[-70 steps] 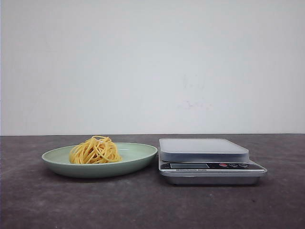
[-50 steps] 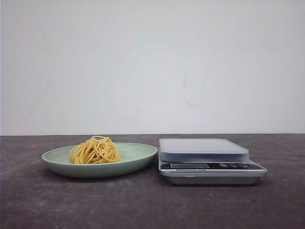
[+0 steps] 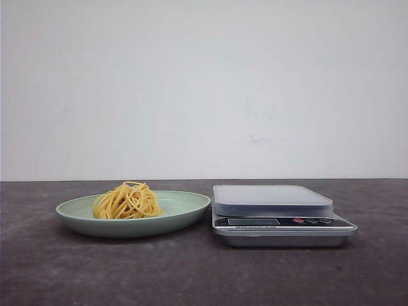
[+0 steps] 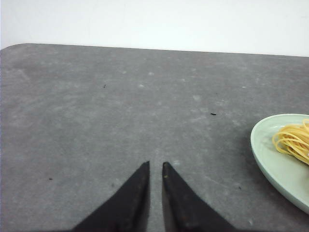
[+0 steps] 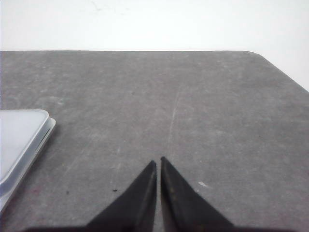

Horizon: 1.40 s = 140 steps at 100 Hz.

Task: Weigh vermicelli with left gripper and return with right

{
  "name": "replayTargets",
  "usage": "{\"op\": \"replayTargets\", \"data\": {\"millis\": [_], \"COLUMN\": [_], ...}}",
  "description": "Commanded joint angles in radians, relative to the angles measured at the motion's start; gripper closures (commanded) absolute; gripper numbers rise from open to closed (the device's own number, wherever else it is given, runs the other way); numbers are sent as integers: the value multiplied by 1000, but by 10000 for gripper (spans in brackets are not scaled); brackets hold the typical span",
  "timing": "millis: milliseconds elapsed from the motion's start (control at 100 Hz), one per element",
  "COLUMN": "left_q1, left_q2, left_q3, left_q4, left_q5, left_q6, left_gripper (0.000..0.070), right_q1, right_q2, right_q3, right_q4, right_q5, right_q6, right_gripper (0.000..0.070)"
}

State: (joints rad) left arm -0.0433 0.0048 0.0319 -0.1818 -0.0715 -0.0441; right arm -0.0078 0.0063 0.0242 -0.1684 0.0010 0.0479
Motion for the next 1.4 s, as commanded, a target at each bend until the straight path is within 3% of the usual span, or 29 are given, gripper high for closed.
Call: {"op": "replayTargets", "data": {"millis": [0, 990, 1389], "left_q1": [1, 1, 1], "left_q2": [0, 0, 0], "left_q3": [-18, -18, -18], "left_q4": [-6, -6, 19], "left_q5": [4, 4, 8], "left_q6": [6, 6, 6], "left_gripper": [684, 684, 684], "right_q1": [-2, -2, -1], "right_q2": [-2, -2, -2], "right_q3": [-5, -5, -4], "right_q4": [11, 11, 11], "right_q5": [-1, -2, -30], "right_q6": [-11, -6, 107], "right_gripper": [693, 693, 693]}}
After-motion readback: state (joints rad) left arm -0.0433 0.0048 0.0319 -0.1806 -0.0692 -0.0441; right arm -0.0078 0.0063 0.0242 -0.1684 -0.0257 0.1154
